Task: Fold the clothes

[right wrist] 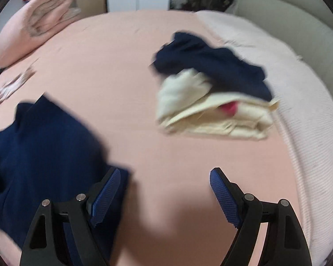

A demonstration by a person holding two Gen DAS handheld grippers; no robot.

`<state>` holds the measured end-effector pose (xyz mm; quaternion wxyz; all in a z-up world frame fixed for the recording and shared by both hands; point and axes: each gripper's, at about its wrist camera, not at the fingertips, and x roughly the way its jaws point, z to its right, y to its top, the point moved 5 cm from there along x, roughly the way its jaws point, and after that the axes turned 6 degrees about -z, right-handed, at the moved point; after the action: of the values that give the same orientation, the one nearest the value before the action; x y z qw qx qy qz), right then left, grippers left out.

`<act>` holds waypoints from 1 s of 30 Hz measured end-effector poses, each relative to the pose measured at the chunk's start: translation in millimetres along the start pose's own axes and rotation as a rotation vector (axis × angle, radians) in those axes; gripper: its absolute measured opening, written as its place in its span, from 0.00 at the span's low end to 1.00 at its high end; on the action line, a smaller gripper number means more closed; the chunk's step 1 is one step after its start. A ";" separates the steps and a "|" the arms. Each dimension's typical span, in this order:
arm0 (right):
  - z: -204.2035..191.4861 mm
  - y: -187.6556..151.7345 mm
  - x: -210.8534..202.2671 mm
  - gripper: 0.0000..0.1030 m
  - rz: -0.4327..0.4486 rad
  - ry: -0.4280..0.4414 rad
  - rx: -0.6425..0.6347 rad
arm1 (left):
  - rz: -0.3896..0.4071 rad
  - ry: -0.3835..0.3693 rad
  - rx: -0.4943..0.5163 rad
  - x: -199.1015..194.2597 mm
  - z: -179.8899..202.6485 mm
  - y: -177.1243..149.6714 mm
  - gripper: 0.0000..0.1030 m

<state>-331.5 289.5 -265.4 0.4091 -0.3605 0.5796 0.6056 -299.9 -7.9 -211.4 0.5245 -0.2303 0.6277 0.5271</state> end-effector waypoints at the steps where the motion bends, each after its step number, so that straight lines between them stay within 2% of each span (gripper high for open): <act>1: -2.4 0.5 4.5 0.80 -0.021 0.020 -0.014 | -0.005 -0.012 0.014 4.6 11.2 3.1 0.40; 4: -17.0 -2.9 20.0 0.79 -0.102 0.095 -0.081 | -0.004 0.005 0.095 21.6 47.4 16.1 0.40; 5: -21.6 -3.9 20.3 0.68 -0.099 0.113 -0.090 | -0.008 0.003 0.098 23.2 55.6 16.7 0.40; 6: -26.2 -4.8 20.7 0.61 -0.096 0.130 -0.099 | -0.008 -0.018 0.085 27.7 63.2 22.4 0.40; 7: -30.8 -5.8 21.0 0.60 -0.093 0.148 -0.109 | -0.008 -0.042 0.070 32.4 70.8 28.5 0.40; 9: -40.0 -7.8 21.6 0.37 -0.087 0.183 -0.127 | -0.006 -0.069 0.047 38.2 81.4 32.2 0.40; 10: -43.8 -8.7 21.2 0.32 -0.084 0.199 -0.134 | -0.013 -0.066 0.046 41.5 84.4 31.0 0.40; 12: -49.4 -10.4 17.5 0.09 -0.078 0.247 -0.136 | -0.031 -0.057 0.047 47.5 88.8 27.3 0.40; 14: -53.1 -12.6 11.6 0.06 -0.066 0.290 -0.136 | -0.044 -0.050 0.053 46.6 87.7 19.1 0.40; 15: -52.8 -12.1 9.3 0.05 -0.055 0.284 -0.138 | -0.050 -0.047 0.056 46.1 87.1 15.0 0.40; 20: -39.1 -5.1 -0.2 0.05 0.013 0.149 -0.130 | -0.058 -0.031 0.039 31.8 66.2 -5.6 0.40; 25: 2.1 -15.9 19.4 0.05 -0.049 0.306 0.177 | -0.074 -0.034 0.004 28.1 41.6 -21.4 0.40; 28: 2.8 -7.8 2.8 0.06 0.012 0.336 0.202 | -0.011 -0.047 -0.006 10.7 29.3 -19.0 0.40; 29: 0.2 -3.3 -6.2 0.08 0.042 0.332 0.190 | 0.018 -0.049 -0.006 3.6 25.3 -17.2 0.40; 30: -2.3 1.3 -15.2 0.15 0.073 0.327 0.178 | 0.041 -0.031 -0.005 -0.9 20.2 -14.6 0.40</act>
<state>-326.6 286.0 -251.2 0.3175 -0.3951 0.7023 0.4999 -278.9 5.1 -214.6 0.5227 -0.2107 0.6227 0.5429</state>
